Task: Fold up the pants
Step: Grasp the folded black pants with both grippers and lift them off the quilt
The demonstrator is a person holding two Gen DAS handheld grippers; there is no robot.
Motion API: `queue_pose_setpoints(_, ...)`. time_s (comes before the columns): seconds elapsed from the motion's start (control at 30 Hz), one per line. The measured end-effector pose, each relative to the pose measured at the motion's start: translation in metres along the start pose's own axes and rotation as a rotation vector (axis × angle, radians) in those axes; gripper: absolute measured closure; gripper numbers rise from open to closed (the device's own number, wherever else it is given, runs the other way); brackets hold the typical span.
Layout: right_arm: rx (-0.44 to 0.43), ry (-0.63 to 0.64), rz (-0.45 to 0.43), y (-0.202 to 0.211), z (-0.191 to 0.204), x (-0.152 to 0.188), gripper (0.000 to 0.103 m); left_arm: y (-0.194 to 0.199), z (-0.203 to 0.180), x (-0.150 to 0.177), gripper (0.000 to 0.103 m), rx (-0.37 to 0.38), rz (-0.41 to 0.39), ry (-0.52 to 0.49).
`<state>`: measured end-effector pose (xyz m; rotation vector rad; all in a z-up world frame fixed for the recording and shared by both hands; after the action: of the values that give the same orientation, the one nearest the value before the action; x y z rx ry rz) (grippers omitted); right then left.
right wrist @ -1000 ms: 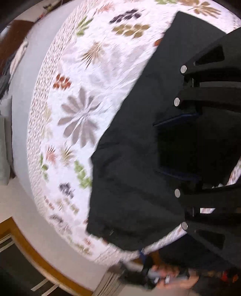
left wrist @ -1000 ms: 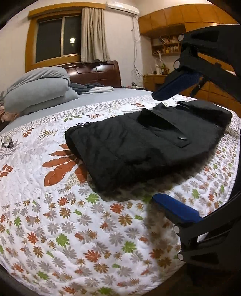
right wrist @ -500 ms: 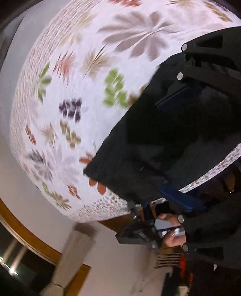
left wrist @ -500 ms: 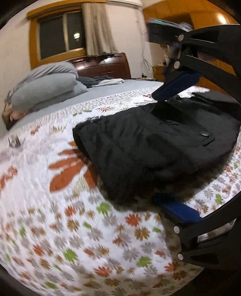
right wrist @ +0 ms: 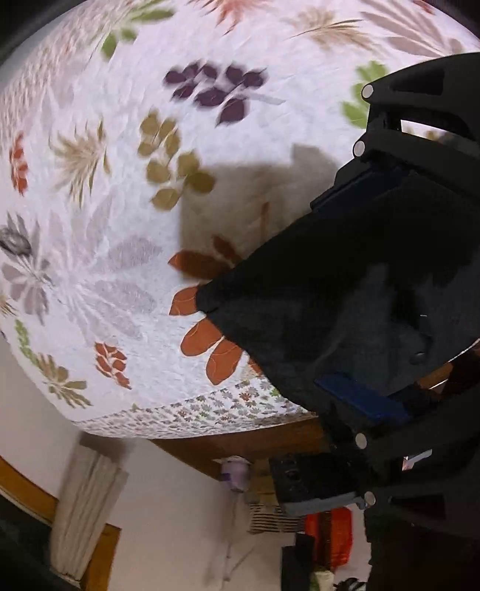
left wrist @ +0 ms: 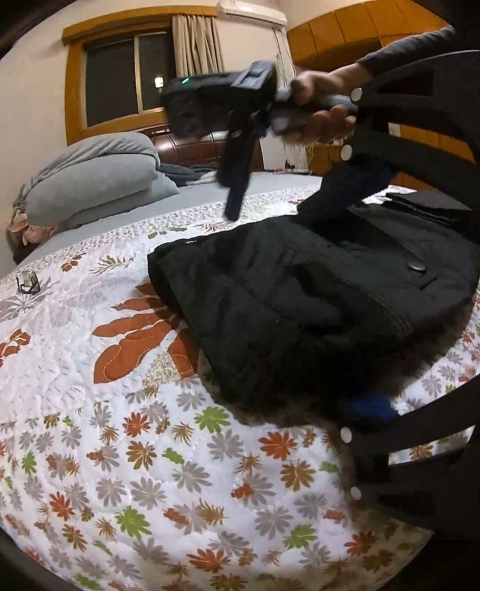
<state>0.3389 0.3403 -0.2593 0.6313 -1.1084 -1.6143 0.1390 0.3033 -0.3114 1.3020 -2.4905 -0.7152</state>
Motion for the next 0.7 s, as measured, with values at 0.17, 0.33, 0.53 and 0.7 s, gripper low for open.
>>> queue_pose_setpoints(0.17, -0.005, 0.077, 0.115, -0.028, -0.001, -0.032, 0.005, 0.011, 0.012, 0.000, 0.016, 0.055, -0.007, 0.051)
queue_pose_setpoints(0.33, -0.041, 0.126, 0.201, -0.056, -0.001, -0.047, 0.003, 0.004, 0.012, -0.003, 0.013, 0.047, 0.000, 0.054)
queue_pose_setpoints(0.53, -0.094, 0.101, 0.202, -0.049, -0.015, -0.047, 0.046, 0.005, 0.014, -0.005, 0.044, 0.012, -0.006, 0.060)
queue_pose_setpoints(0.7, -0.082, 0.124, 0.210, -0.043, -0.004, -0.042, 0.062, 0.004, 0.013, -0.005, 0.064, -0.030, -0.003, 0.039)
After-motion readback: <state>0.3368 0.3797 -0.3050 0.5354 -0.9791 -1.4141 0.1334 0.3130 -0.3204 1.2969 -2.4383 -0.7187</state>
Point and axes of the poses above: each gripper's, at about its wrist camera, not at the fingertips, and y roughly against the way its jaws point, z to its left, x to its underside, the point moved 3 cm from there along -y, roughly the way its jaws point, and after that the axes turned 11 degrees about z, right-handed, at the moved point
